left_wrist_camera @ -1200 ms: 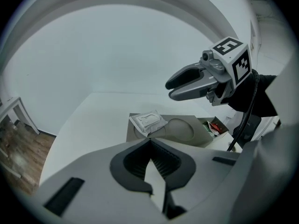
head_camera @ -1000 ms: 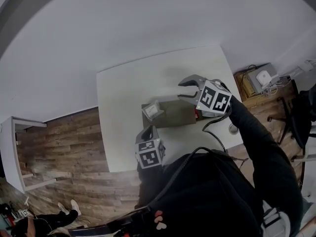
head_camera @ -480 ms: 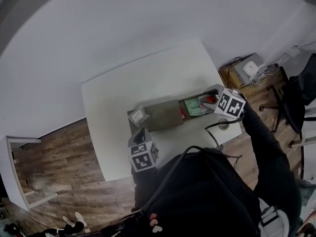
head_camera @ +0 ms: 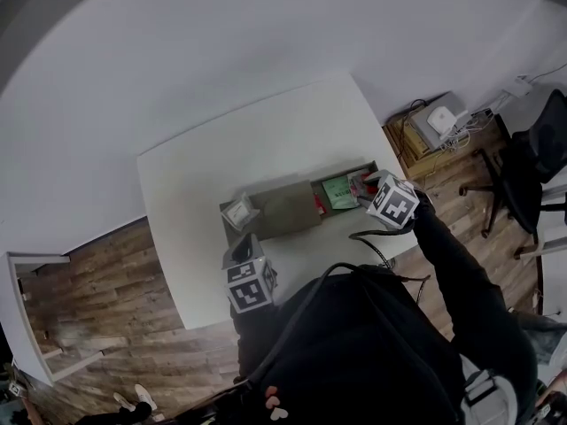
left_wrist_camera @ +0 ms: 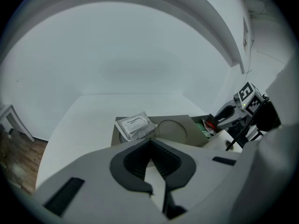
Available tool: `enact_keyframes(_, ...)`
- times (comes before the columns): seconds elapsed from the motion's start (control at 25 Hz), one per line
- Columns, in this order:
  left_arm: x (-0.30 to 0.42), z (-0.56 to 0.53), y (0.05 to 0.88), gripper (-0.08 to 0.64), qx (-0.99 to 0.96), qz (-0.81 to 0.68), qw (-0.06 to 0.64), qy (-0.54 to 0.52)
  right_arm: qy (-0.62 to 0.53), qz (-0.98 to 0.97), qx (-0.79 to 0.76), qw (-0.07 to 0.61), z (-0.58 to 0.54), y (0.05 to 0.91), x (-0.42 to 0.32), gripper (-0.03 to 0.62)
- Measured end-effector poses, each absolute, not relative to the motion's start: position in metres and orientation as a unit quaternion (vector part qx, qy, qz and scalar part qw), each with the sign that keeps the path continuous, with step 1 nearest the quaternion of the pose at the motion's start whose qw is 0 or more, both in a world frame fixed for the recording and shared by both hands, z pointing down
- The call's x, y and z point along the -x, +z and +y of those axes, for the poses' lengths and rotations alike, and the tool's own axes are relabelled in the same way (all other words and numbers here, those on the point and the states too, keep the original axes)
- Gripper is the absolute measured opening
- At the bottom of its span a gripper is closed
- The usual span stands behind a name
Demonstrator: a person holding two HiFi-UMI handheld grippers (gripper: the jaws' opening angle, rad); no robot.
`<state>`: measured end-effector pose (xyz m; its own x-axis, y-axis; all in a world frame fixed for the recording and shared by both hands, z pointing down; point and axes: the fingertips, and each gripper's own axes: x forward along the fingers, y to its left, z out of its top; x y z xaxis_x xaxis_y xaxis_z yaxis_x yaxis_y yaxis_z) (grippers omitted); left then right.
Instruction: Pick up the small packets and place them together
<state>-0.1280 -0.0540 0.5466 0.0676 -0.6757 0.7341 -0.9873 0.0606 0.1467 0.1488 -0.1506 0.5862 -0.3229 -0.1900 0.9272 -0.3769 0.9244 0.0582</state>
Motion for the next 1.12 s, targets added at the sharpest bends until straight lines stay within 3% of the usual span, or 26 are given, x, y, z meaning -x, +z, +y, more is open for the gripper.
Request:
enact_keyframes(0.52,0.134,-0.052,0.550,-0.001,-0.642,-0.649,0.339,0.226,0.114,-0.762,-0.220,0.599,-0.154,0.615,-0.151,0.129)
enact_keyframes(0.76,0.135,-0.053,0.550,-0.002,-0.641,-0.648,0.343,0.228,0.105,-0.747,-0.235,0.613,-0.158,0.618,-0.155,0.055)
enact_keyframes(1.12,0.131,-0.053,0.547,-0.002,-0.643,-0.648,0.337,0.230,0.084,-0.743,-0.253,0.614,-0.163,0.611,-0.164,0.005)
